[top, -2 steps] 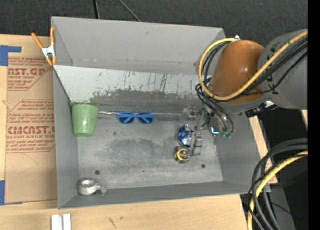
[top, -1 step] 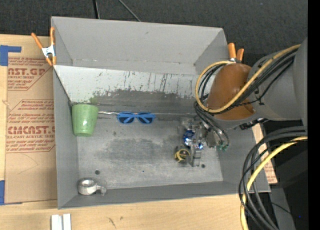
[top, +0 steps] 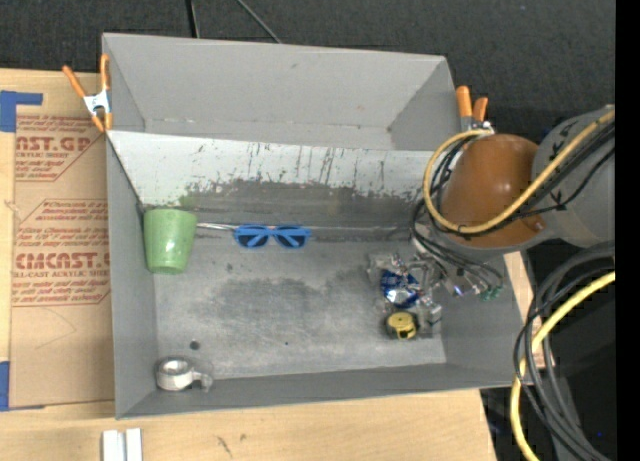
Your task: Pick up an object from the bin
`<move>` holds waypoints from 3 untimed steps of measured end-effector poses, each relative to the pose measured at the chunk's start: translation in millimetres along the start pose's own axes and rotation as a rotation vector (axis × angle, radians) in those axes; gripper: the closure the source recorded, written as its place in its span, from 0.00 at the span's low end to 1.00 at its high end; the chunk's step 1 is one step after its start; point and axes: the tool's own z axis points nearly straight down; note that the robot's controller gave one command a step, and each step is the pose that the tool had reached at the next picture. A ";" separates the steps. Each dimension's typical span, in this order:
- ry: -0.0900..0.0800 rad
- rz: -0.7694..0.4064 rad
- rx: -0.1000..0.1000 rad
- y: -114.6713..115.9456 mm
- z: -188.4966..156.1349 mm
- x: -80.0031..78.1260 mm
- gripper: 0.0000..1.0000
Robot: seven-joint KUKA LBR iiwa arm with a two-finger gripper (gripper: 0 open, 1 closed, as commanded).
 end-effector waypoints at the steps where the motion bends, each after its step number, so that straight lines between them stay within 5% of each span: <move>1: -0.001 0.001 -0.001 0.9 -0.1 -0.8 1.00; 2: -0.001 0.001 -0.001 1.0 -0.1 -0.8 0.00; 3: -0.008 -0.209 -0.018 -39.5 -0.1 33.2 0.00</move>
Offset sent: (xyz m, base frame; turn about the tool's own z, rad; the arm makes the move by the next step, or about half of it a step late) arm 0.0000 0.0000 0.0000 0.0000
